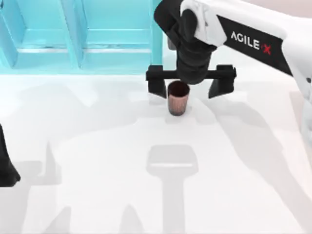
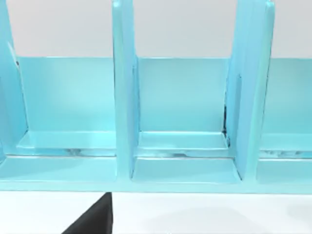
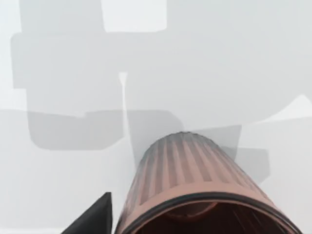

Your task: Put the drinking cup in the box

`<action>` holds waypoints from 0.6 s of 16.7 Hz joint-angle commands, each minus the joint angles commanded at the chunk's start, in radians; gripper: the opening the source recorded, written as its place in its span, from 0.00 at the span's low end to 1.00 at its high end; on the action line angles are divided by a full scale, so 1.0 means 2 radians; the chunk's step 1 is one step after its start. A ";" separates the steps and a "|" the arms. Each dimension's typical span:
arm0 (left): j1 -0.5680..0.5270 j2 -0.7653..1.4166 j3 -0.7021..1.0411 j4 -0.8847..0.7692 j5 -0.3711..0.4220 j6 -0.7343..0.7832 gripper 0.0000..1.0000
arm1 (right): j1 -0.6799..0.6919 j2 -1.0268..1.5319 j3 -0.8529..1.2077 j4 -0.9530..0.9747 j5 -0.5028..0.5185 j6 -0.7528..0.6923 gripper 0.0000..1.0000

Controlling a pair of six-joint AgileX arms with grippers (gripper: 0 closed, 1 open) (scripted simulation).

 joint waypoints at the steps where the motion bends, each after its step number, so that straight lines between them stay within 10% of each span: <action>1: 0.000 0.000 0.000 0.000 0.000 0.000 1.00 | 0.000 0.000 0.000 0.000 0.000 0.000 1.00; 10: 0.000 0.000 0.000 0.000 0.000 0.000 1.00 | 0.000 0.000 0.000 0.000 0.000 0.000 0.32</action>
